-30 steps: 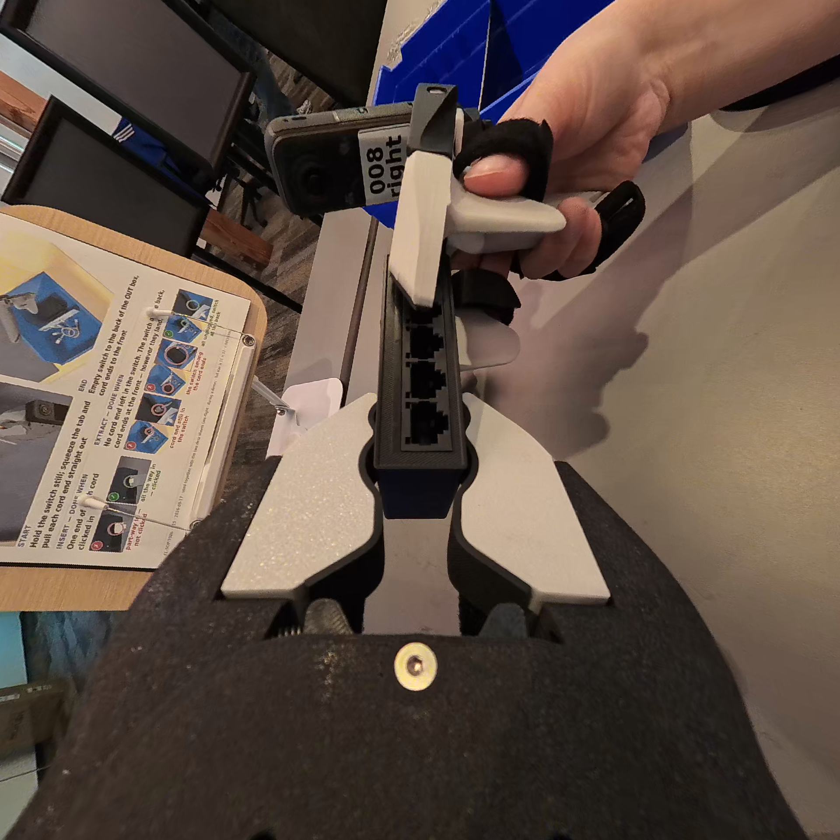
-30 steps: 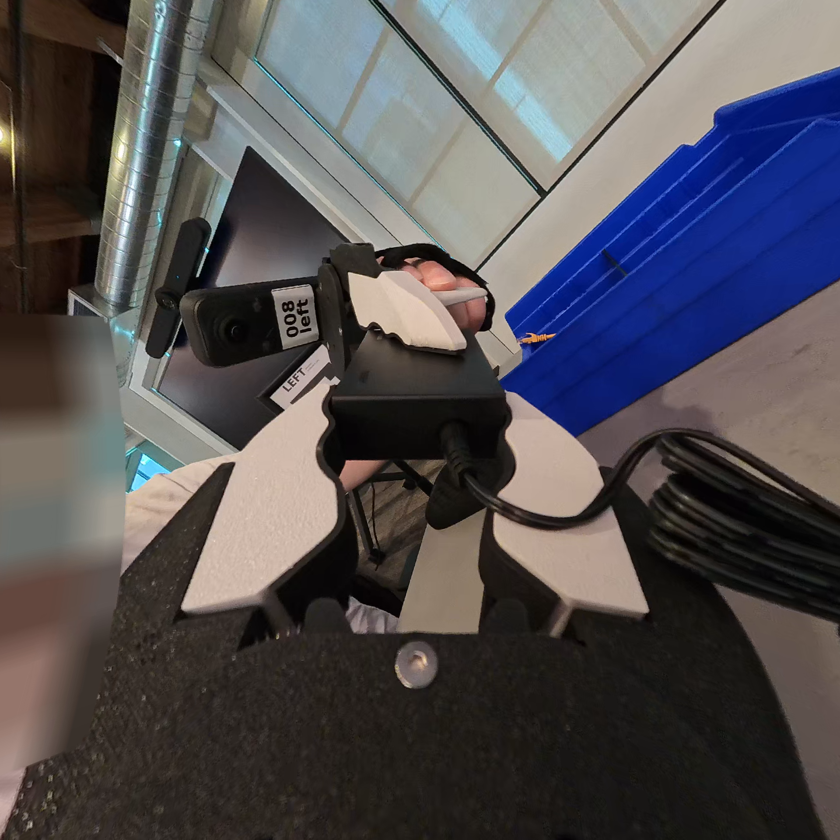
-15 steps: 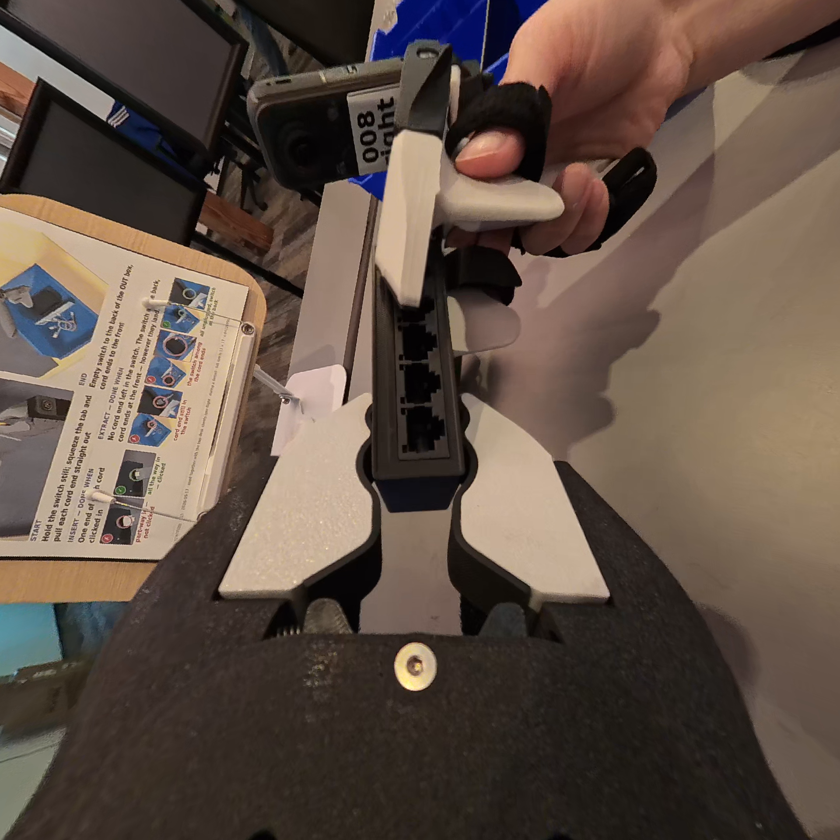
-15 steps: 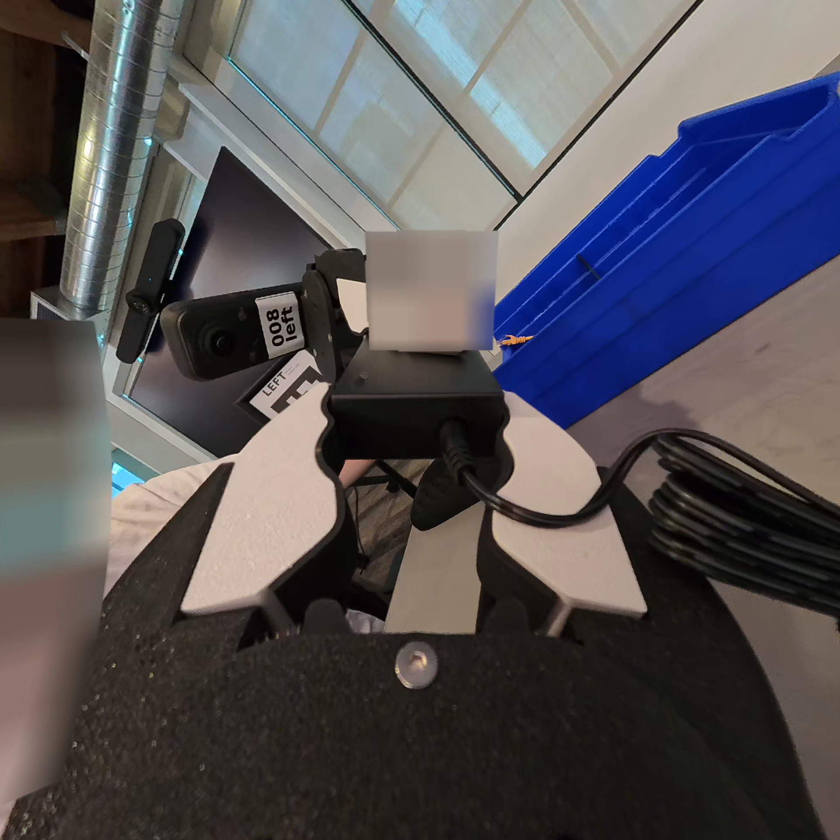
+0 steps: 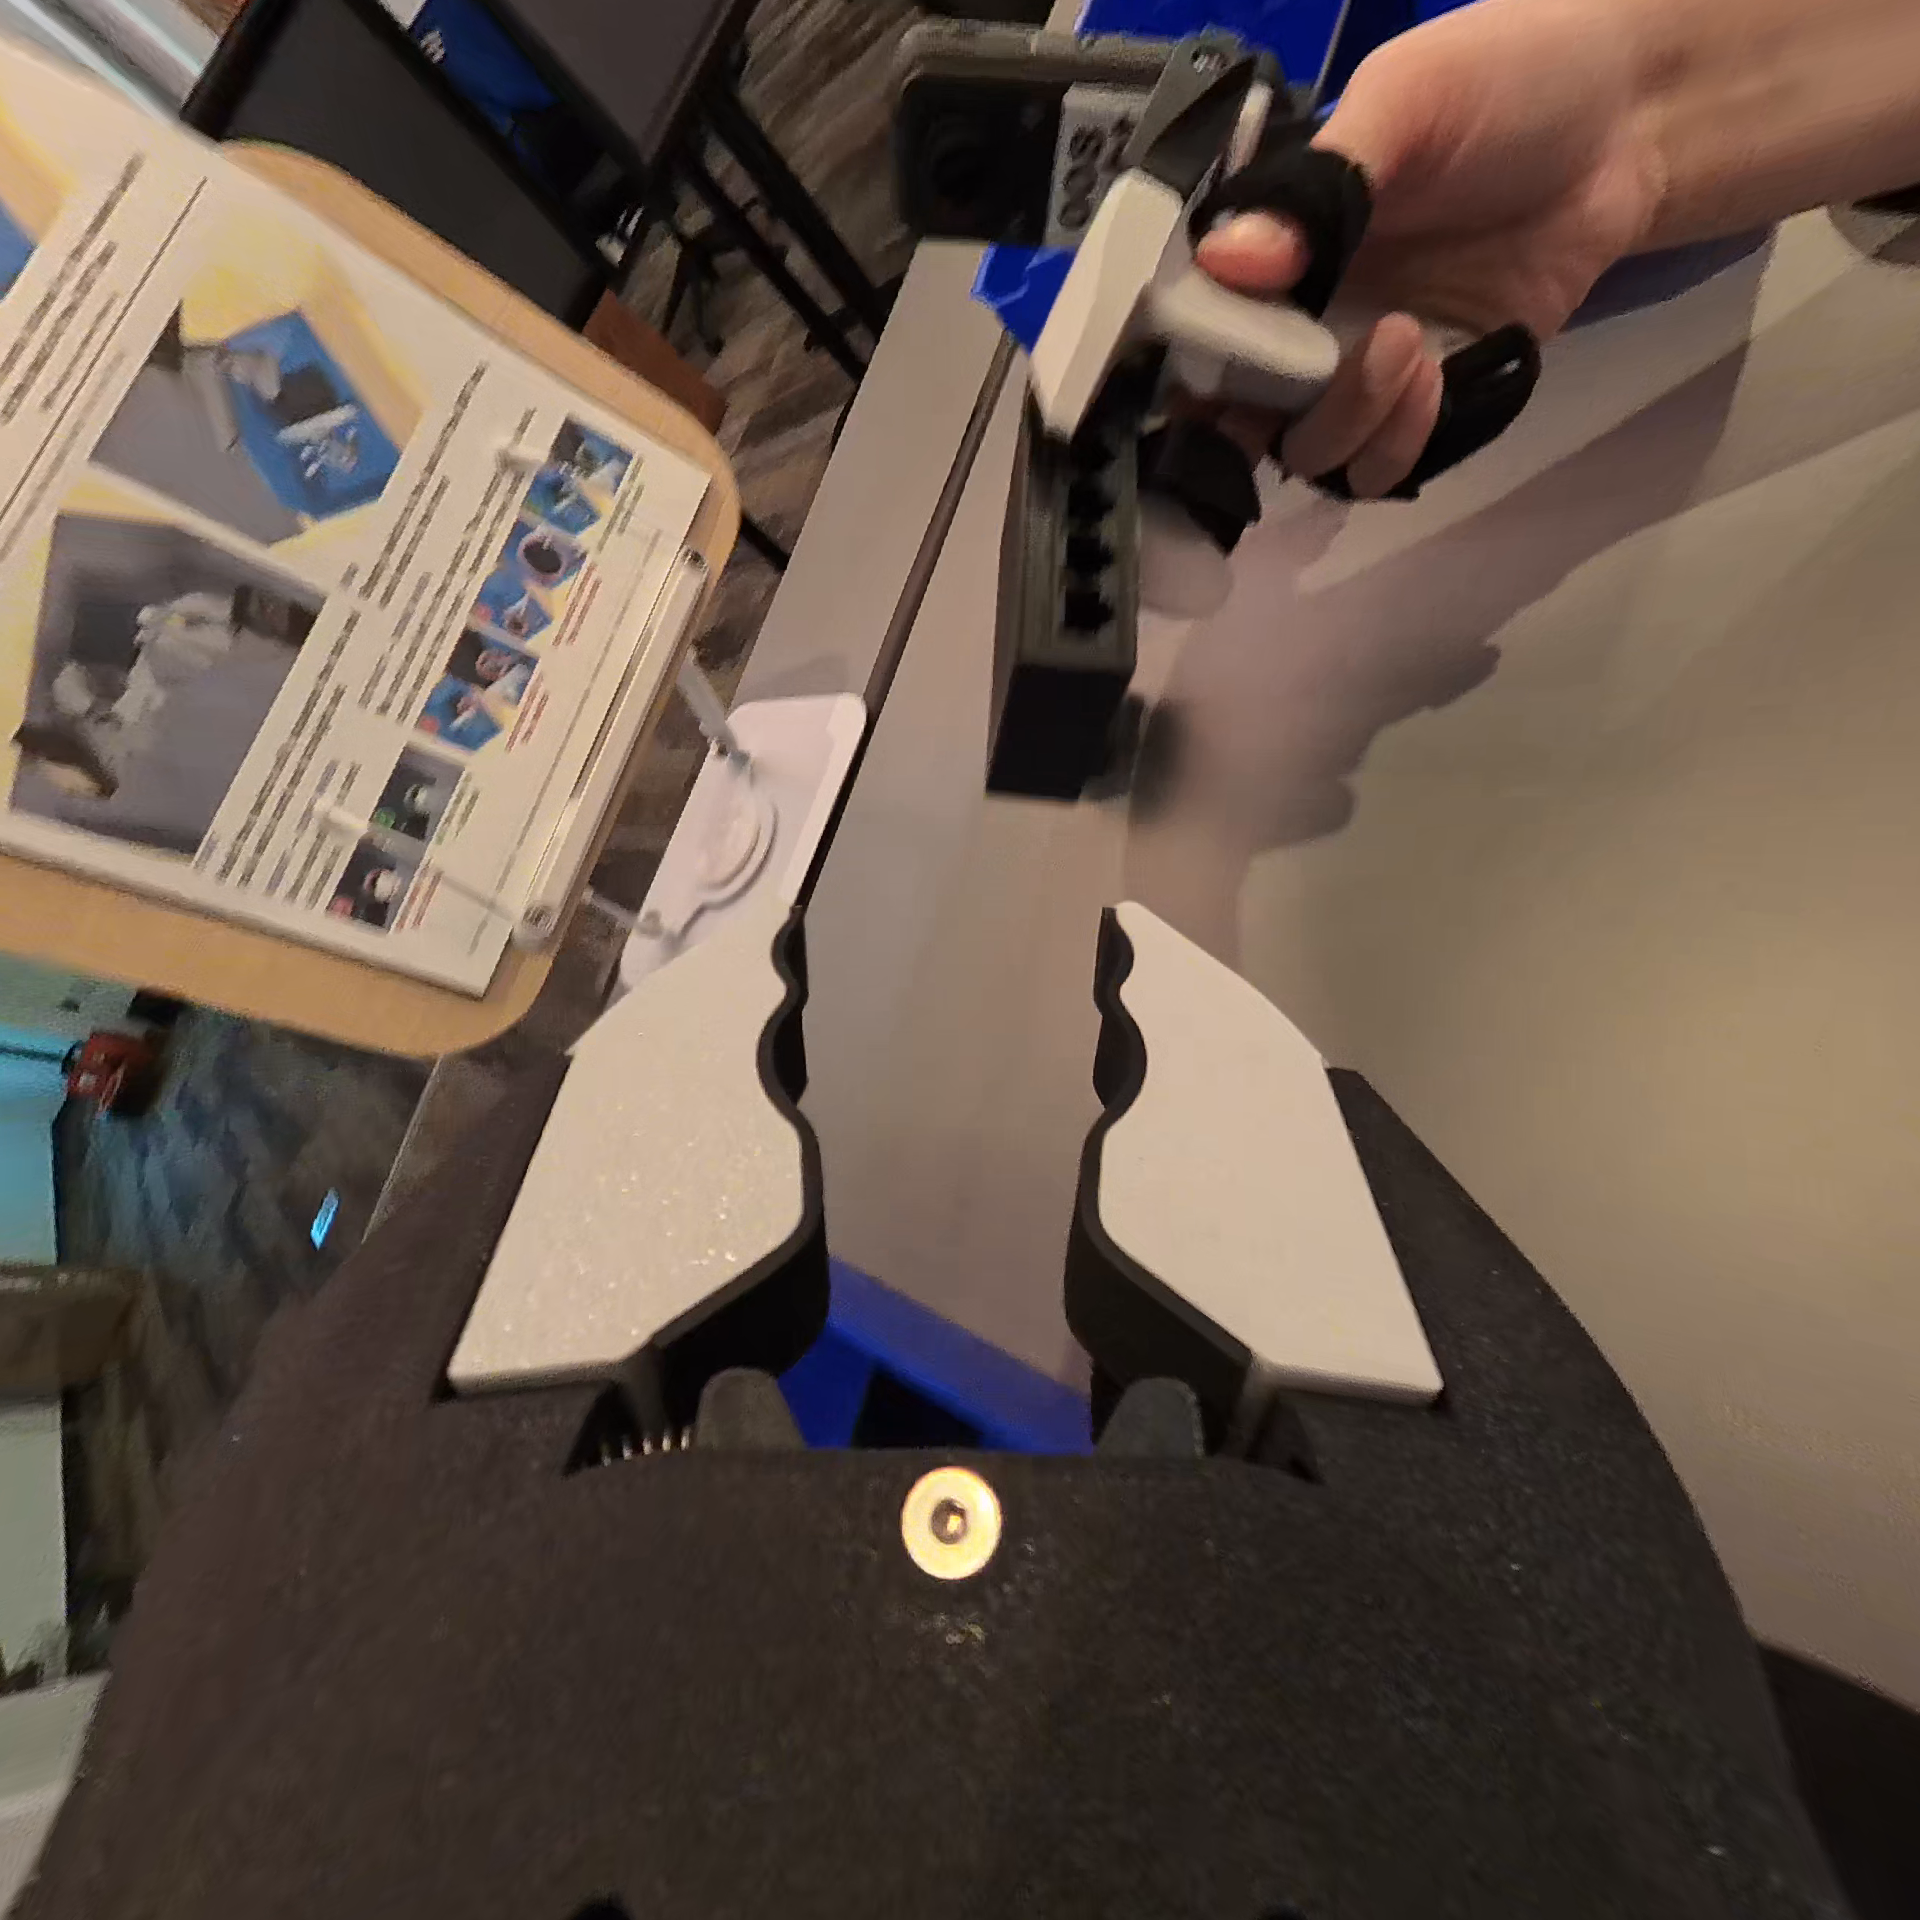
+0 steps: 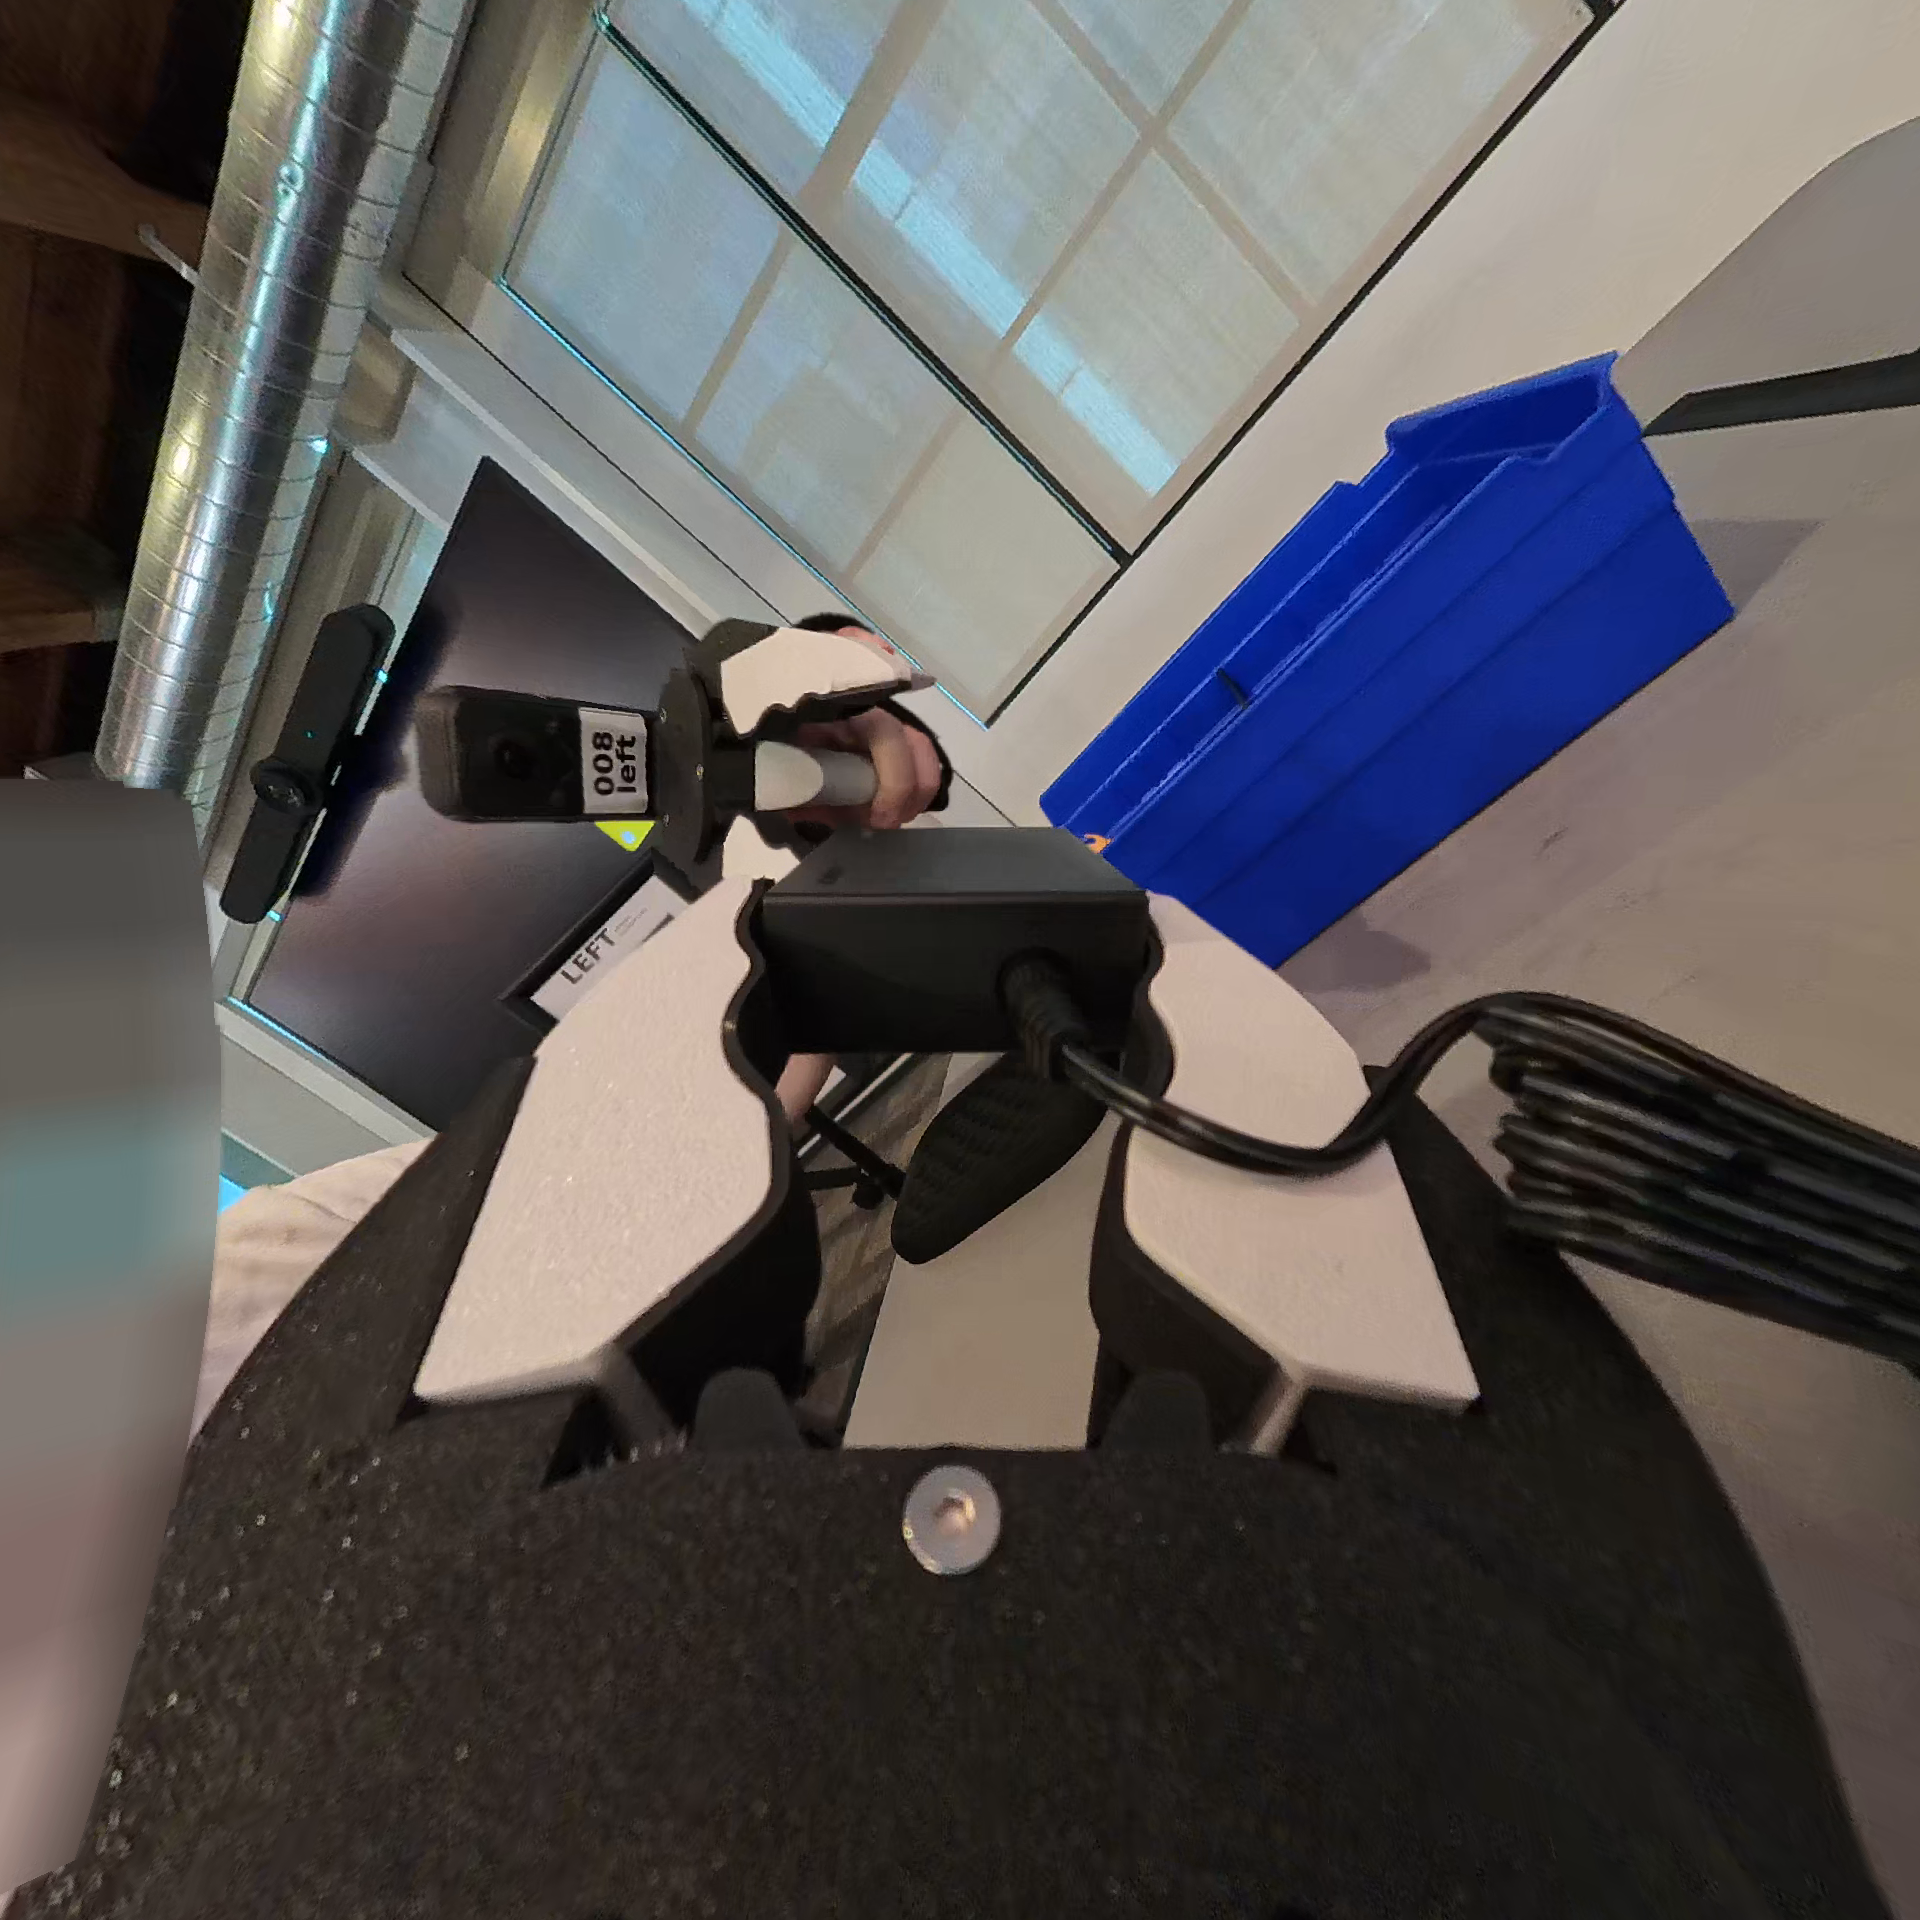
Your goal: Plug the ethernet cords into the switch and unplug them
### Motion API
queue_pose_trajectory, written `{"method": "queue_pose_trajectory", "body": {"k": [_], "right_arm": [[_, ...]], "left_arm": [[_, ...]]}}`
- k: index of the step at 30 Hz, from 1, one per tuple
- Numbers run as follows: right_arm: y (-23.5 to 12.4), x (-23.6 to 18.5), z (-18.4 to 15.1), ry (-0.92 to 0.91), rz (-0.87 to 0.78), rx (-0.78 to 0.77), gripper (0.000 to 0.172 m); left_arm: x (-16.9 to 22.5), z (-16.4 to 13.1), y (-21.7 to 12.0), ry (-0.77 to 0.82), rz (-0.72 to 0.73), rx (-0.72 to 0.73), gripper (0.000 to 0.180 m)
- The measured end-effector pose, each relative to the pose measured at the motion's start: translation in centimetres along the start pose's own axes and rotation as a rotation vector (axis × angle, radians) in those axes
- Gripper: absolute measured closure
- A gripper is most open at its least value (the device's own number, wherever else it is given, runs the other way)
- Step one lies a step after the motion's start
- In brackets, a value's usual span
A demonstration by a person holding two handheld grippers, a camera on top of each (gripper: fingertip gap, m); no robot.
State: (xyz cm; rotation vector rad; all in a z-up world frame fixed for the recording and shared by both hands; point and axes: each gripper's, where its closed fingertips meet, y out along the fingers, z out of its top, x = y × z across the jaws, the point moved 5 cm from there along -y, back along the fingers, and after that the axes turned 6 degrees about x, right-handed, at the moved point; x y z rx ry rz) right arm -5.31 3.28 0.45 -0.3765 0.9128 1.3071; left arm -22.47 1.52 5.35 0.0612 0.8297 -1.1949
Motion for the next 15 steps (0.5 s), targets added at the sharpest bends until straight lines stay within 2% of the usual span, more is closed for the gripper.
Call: {"method": "queue_pose_trajectory", "body": {"k": [5,8,11,15], "right_arm": [[-0.7,0.3,0.8,0.009,-0.014,0.044,0.109],[-0.5,0.3,0.8,0.038,0.007,0.054,0.109],[0.4,-0.2,0.2,0.056,0.037,0.050,0.109],[1.9,-1.2,-1.0,0.041,0.061,-0.002,0.109]], "left_arm": [[-2.6,-2.8,-5.5,-0.160,0.113,-0.052,0.135],[-2.2,-3.5,-6.4,-0.223,0.115,-0.048,0.135],[0.1,-2.2,-4.4,-0.183,0.073,-0.045,0.132],[2.9,0.7,0.4,-0.109,0.033,-0.039,0.124]]}}
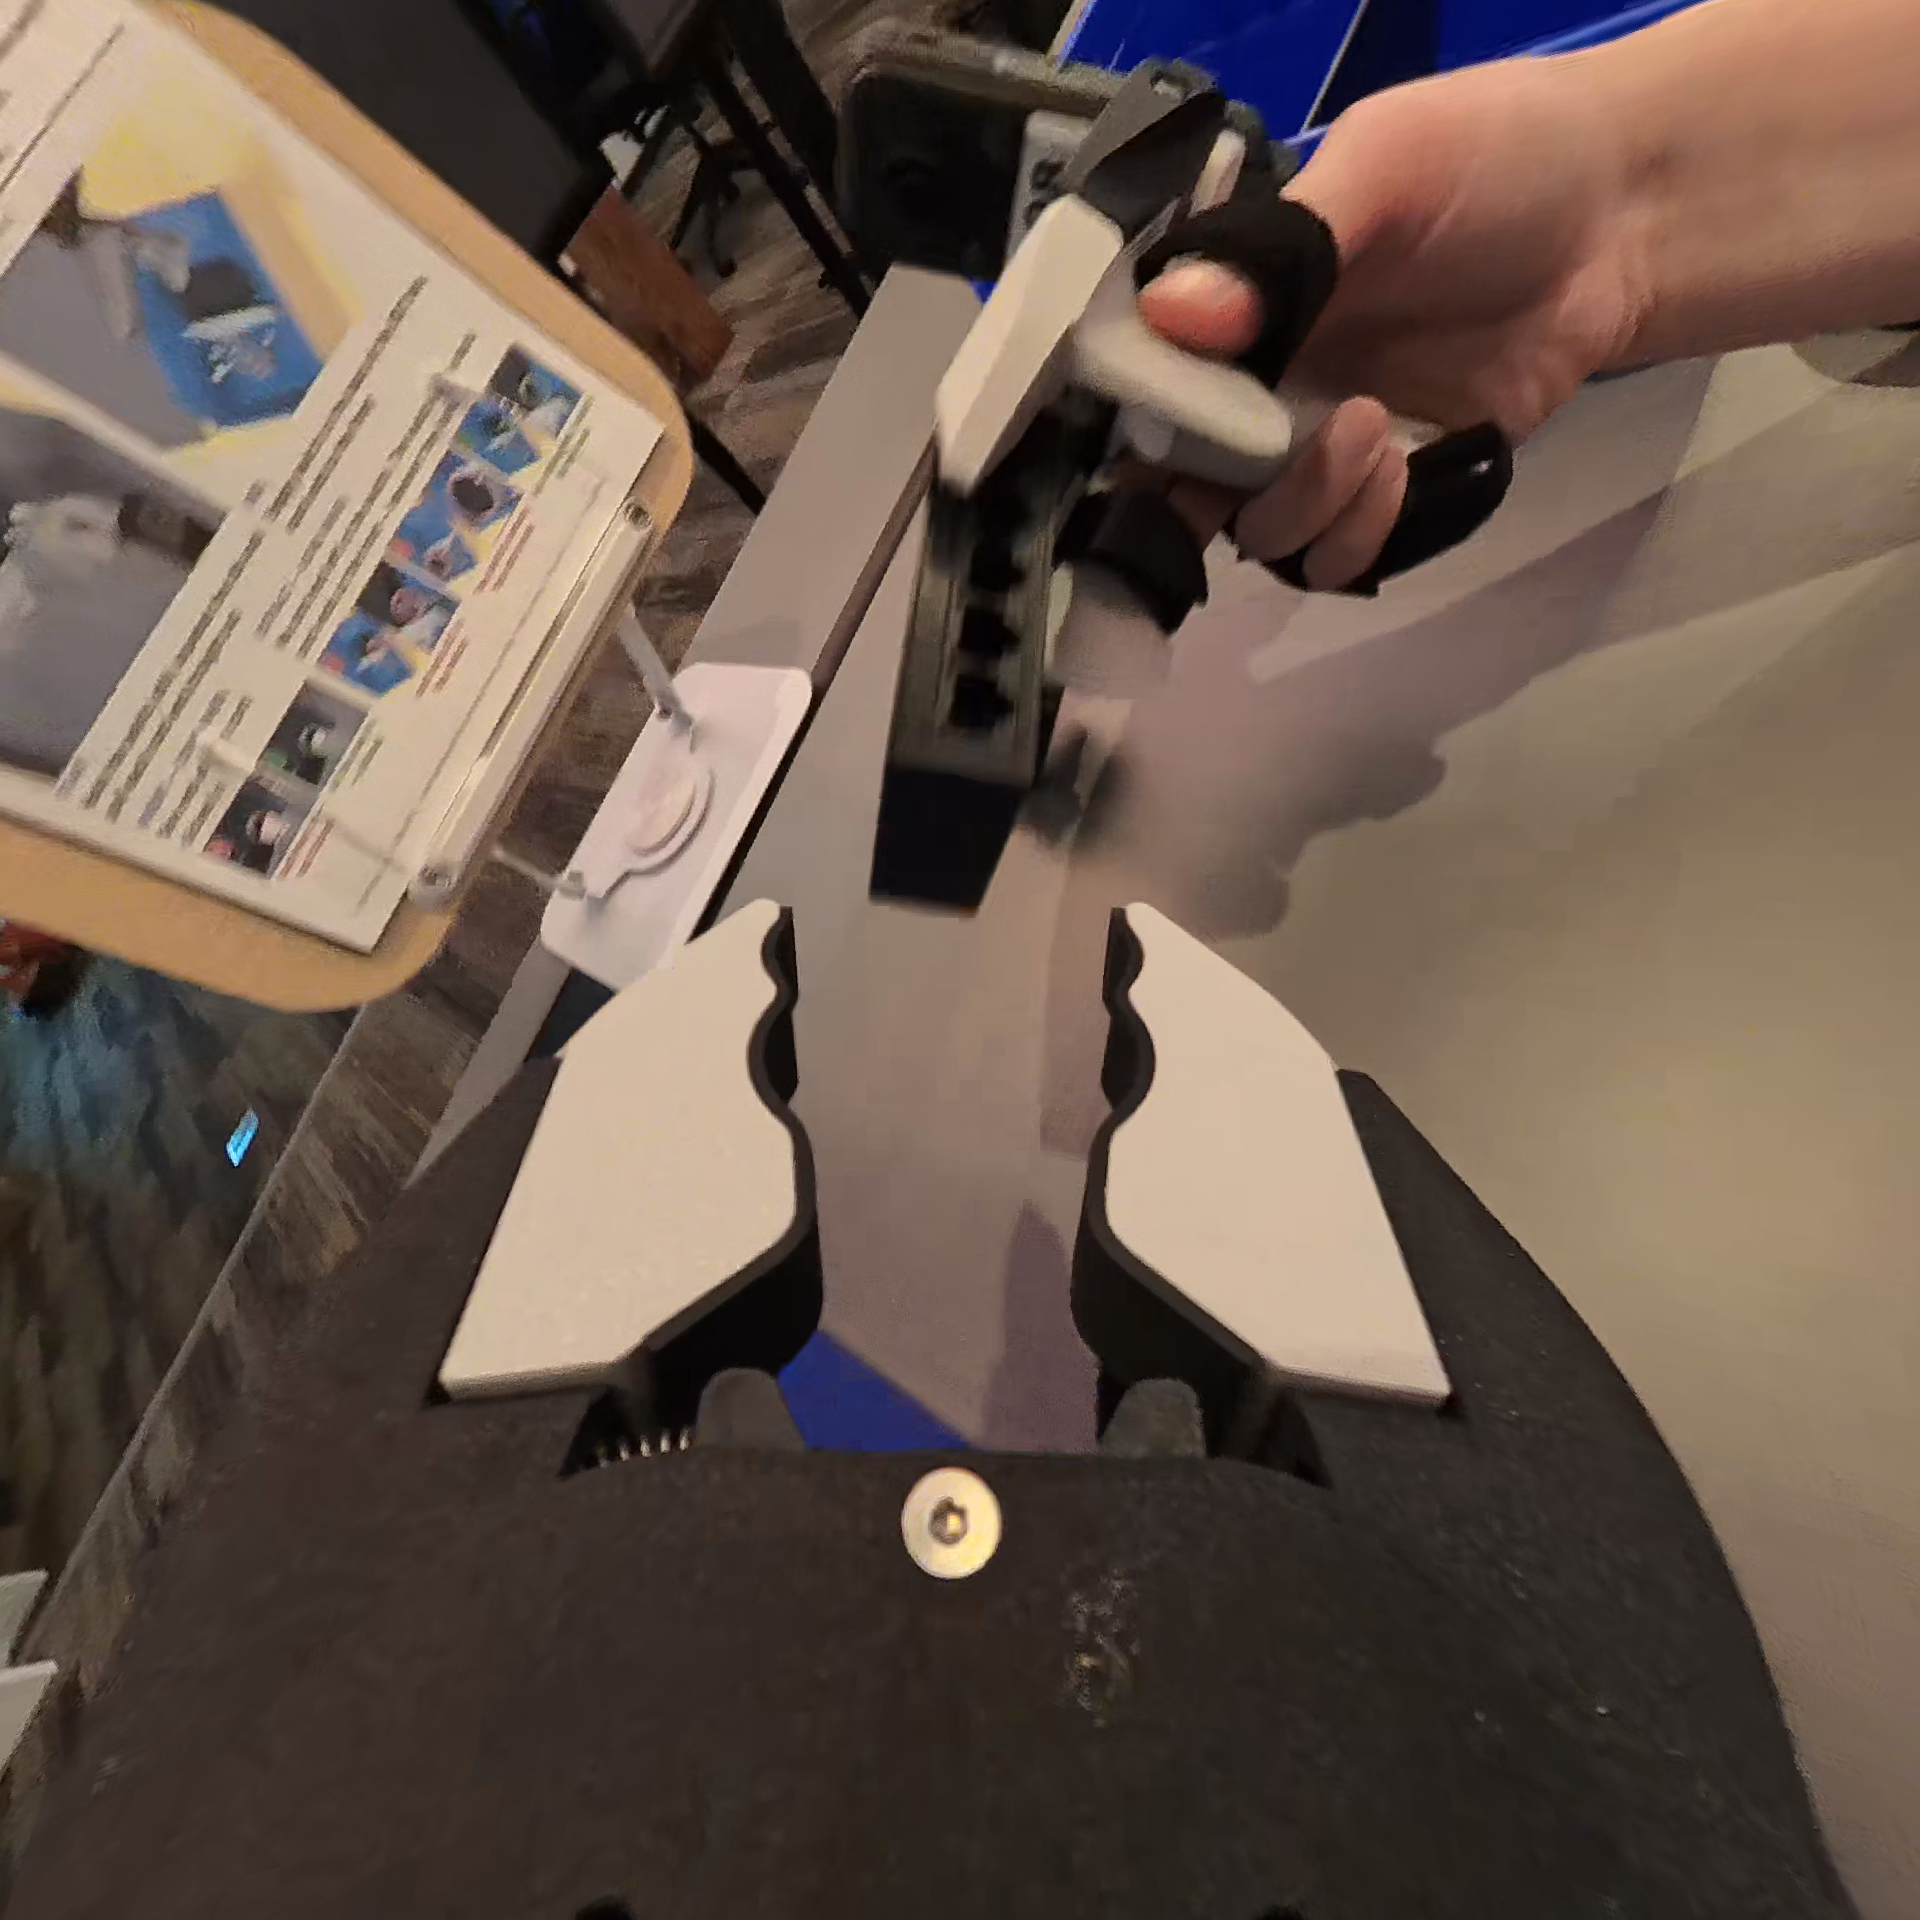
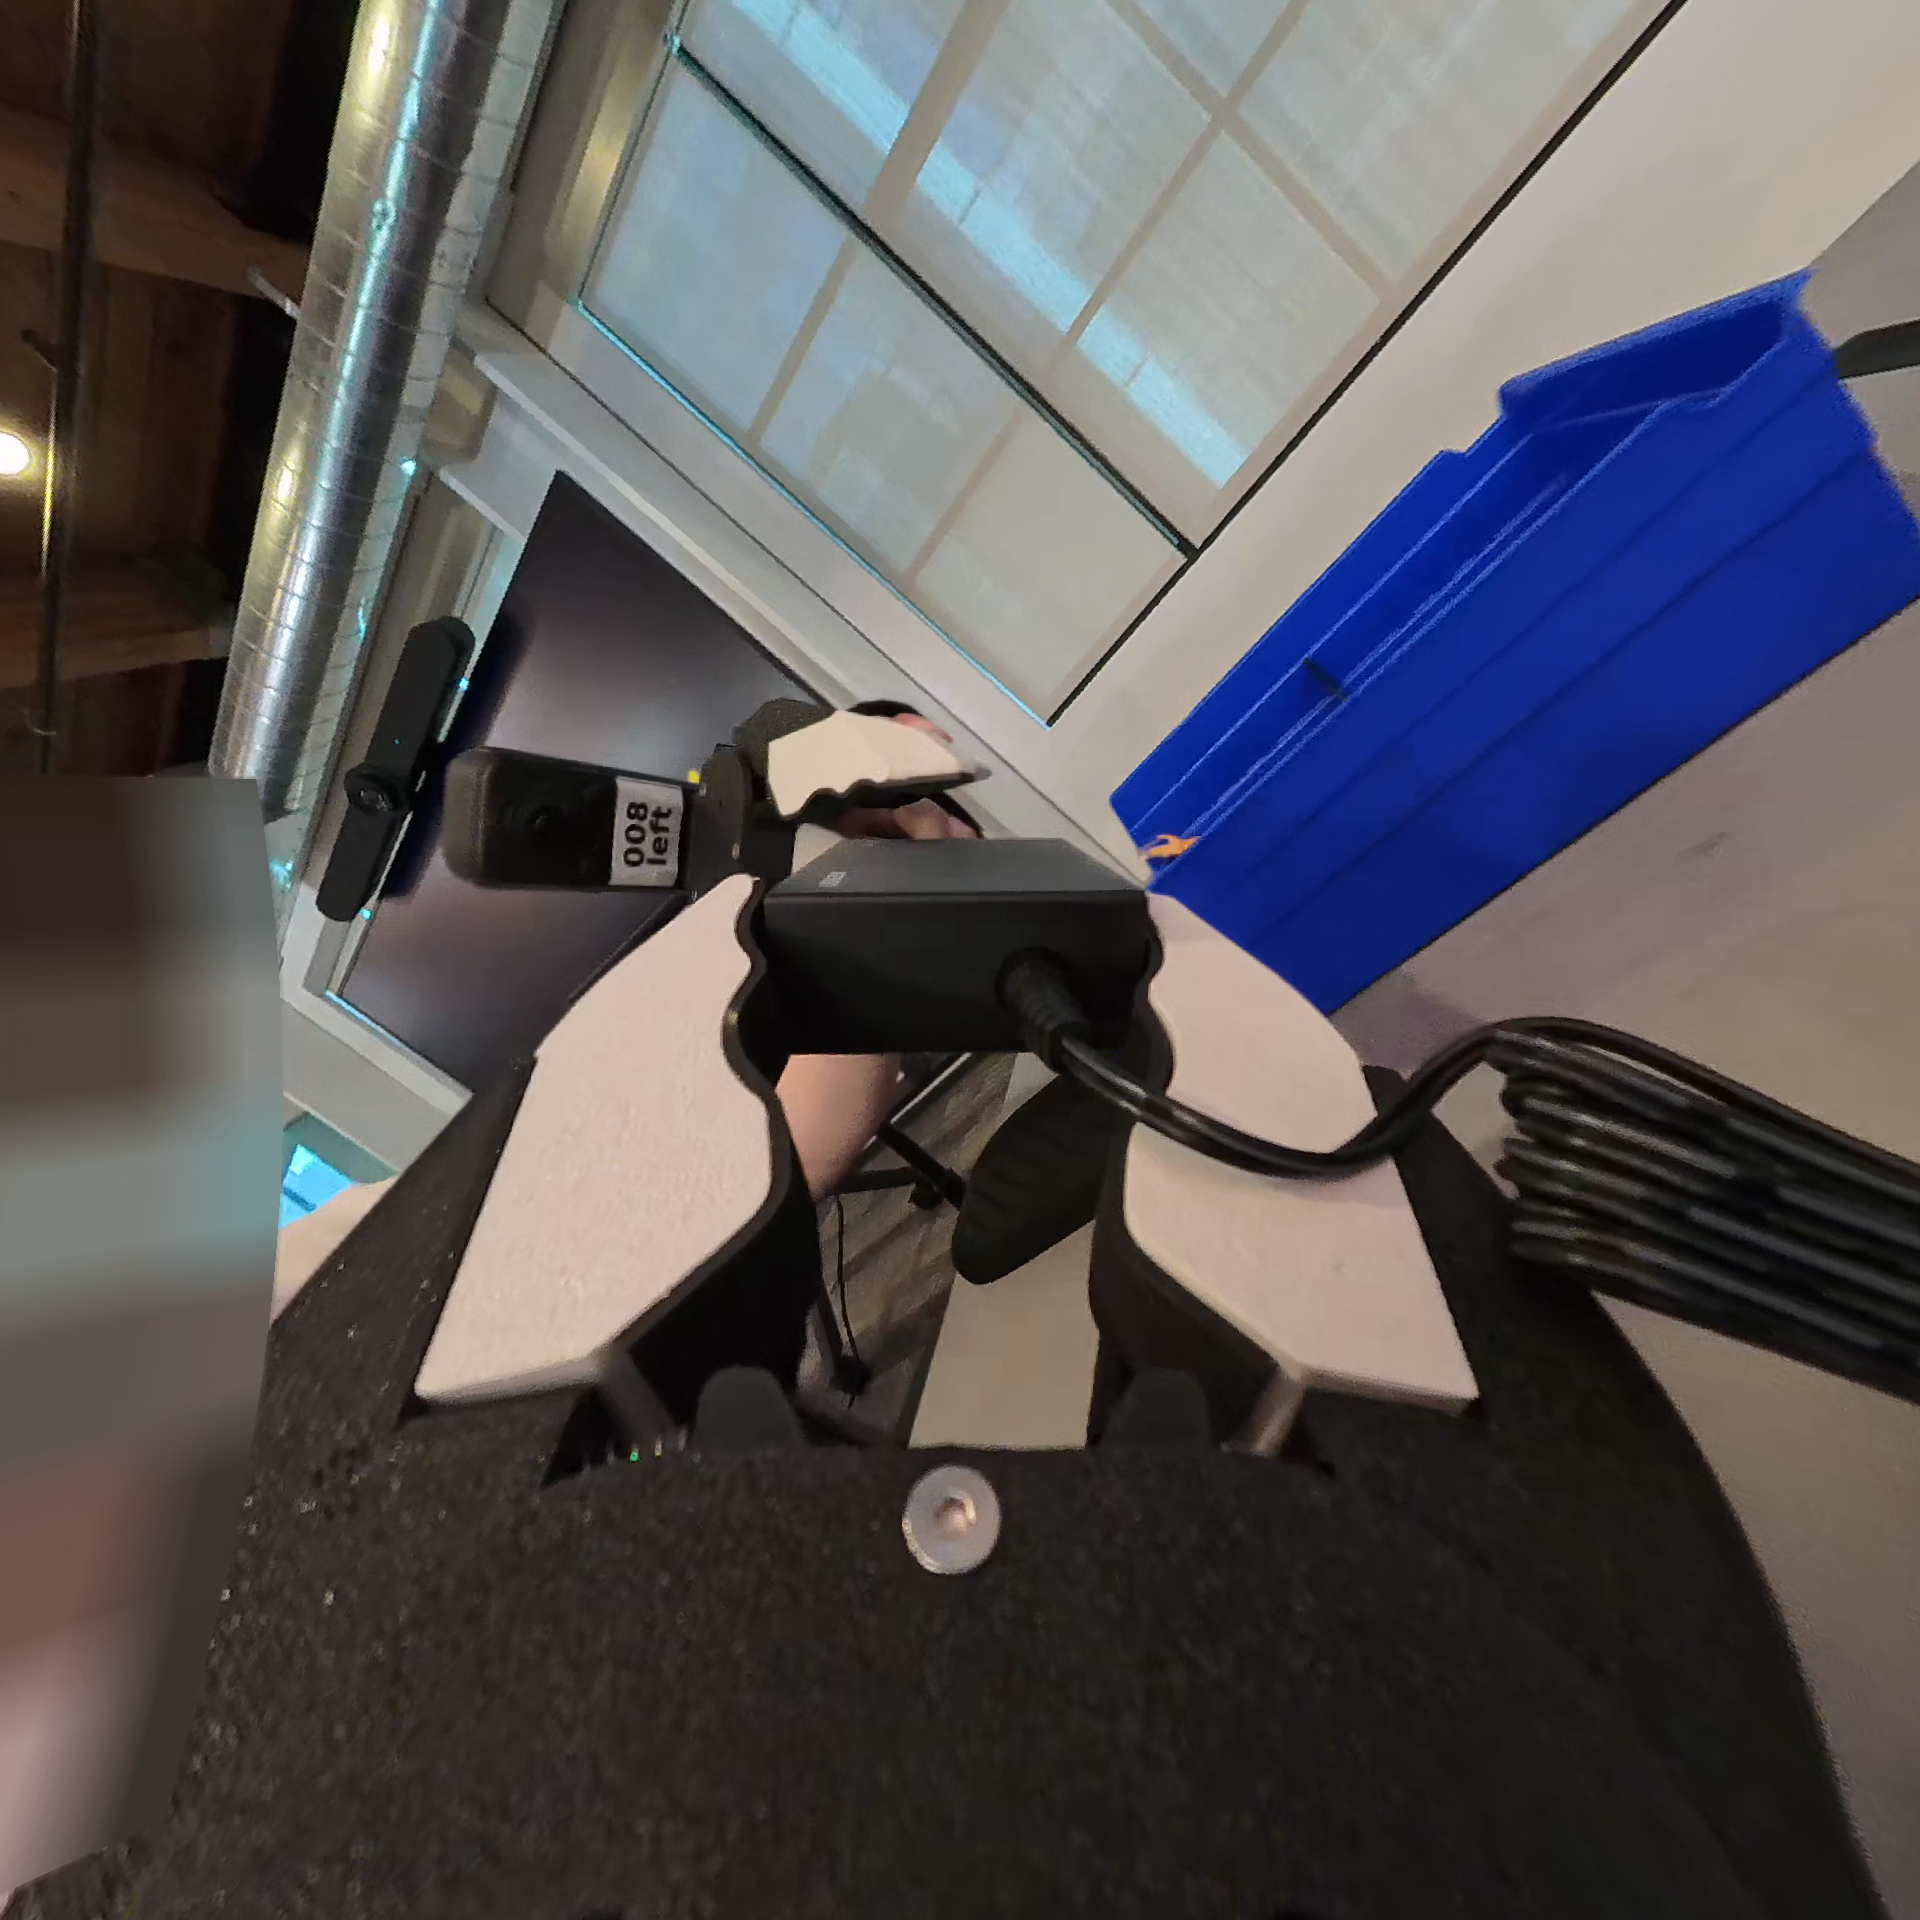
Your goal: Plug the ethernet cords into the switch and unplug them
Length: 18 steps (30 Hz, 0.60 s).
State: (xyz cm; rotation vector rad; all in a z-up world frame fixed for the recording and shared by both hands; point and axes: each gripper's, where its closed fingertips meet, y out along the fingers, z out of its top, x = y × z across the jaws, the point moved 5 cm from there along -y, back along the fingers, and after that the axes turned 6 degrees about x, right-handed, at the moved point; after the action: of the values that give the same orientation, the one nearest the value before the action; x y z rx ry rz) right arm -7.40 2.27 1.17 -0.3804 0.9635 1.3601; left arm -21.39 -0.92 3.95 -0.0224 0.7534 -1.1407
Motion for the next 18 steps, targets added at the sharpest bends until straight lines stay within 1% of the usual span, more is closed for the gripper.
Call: {"method": "queue_pose_trajectory", "body": {"k": [2,5,6,10,12,15,18], "right_arm": [[0.5,-0.5,-0.5,-0.007,0.018,-0.023,0.109],[0.8,-1.0,-1.1,-0.034,0.028,-0.078,0.109],[0.8,-1.1,-1.1,-0.040,0.029,-0.089,0.109],[0.5,-0.8,-1.3,-0.054,0.000,-0.143,0.109],[0.6,-0.7,-1.3,-0.067,-0.018,-0.152,0.107],[0.9,-0.5,-2.0,-0.082,-0.054,-0.210,0.097],[1.2,-0.6,-2.2,-0.055,-0.054,-0.208,0.097]], "left_arm": [[0.6,0.9,2.0,0.032,-0.007,0.013,0.128],[0.7,1.6,3.7,0.054,-0.047,0.050,0.145],[0.7,1.7,4.0,0.066,-0.056,0.062,0.149],[0.9,1.3,4.4,0.171,-0.082,0.031,0.150],[0.9,1.1,4.5,0.179,-0.089,0.017,0.151],[0.9,0.9,4.4,0.183,-0.108,0.025,0.151],[0.8,0.7,4.4,0.222,-0.106,0.016,0.151]]}}
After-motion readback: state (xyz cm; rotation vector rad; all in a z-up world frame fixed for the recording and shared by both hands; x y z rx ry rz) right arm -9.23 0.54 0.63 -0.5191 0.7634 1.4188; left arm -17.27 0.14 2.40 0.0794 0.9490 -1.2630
